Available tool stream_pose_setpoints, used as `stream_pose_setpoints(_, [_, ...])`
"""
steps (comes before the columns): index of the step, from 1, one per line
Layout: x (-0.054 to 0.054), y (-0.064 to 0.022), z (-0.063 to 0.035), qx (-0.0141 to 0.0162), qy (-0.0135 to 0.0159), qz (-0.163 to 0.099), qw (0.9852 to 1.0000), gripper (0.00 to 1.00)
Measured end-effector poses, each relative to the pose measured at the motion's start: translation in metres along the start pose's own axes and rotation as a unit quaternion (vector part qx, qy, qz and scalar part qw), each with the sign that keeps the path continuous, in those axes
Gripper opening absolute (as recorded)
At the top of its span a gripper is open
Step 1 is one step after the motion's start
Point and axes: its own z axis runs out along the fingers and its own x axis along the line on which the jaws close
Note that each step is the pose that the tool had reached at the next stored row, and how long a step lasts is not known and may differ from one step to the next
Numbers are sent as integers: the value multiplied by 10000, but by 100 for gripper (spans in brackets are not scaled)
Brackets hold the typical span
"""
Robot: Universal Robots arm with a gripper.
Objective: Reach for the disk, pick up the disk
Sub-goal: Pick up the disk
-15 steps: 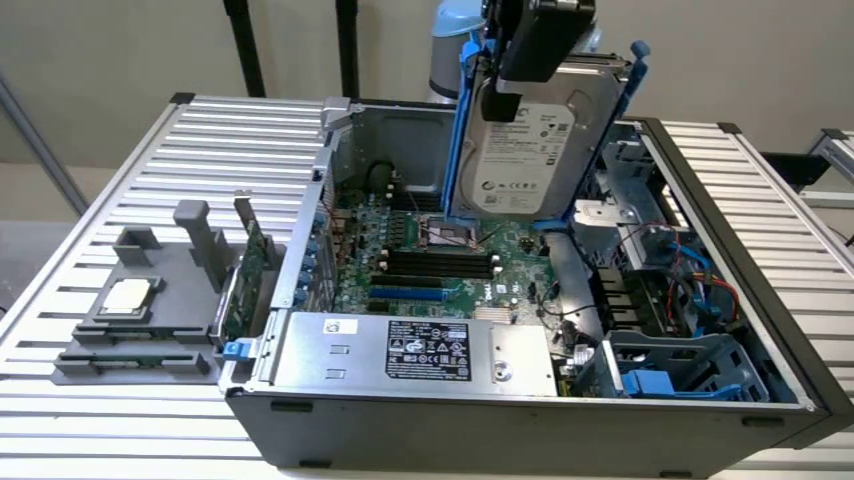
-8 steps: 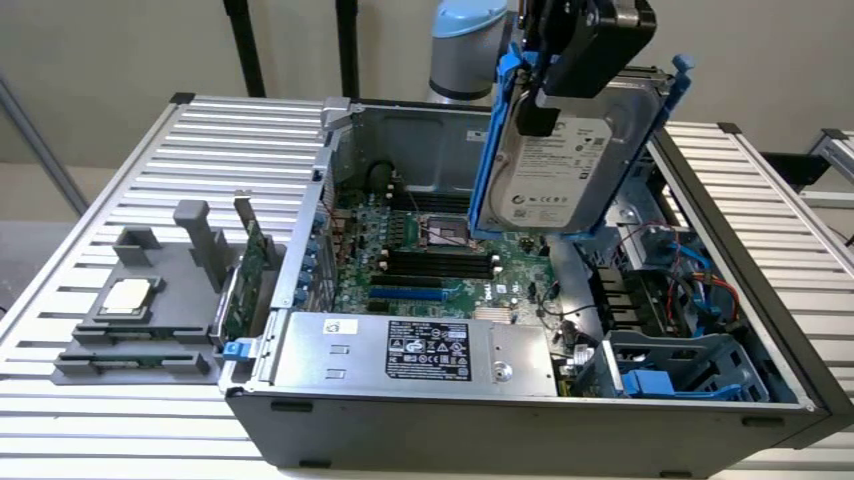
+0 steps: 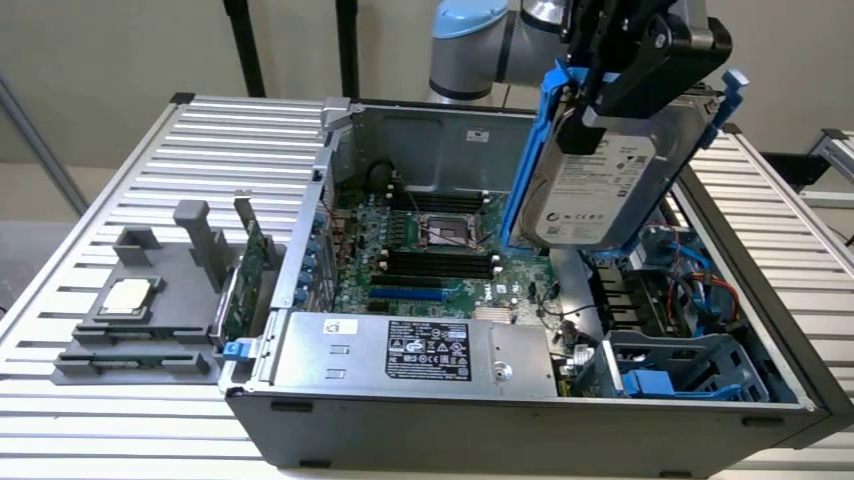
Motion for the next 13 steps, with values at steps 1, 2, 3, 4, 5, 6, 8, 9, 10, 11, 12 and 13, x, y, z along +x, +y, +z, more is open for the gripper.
stream_pose_setpoints(1, [24, -28, -3, -2, 0, 0, 10000, 33])
stream_pose_setpoints(2, [48, -55, -6, -3, 0, 0, 10000, 33])
stream_pose_setpoints(3, [75, -84, -8, -5, -1, 1, 10000, 33])
stream_pose_setpoints(4, [100, -109, -11, -6, -1, 1, 10000, 33])
stream_pose_setpoints(5, [127, -135, -14, -8, 0, 0, 10000, 33])
stream_pose_setpoints(6, [153, -160, -17, -10, 0, 0, 10000, 33])
stream_pose_setpoints(8, [207, -208, -22, -13, -1, 1, 10000, 33])
stream_pose_setpoints(9, [235, -229, -25, -14, 0, 1, 10000, 33])
stream_pose_setpoints(10, [265, -250, -27, -16, -1, 1, 10000, 33])
stream_pose_setpoints(11, [294, -270, -29, -17, -1, 1, 10000, 33])
stream_pose_setpoints(12, [323, -289, -31, -19, -1, 1, 10000, 33])
stream_pose_setpoints(13, [353, -308, -33, -20, -1, 1, 10000, 33])
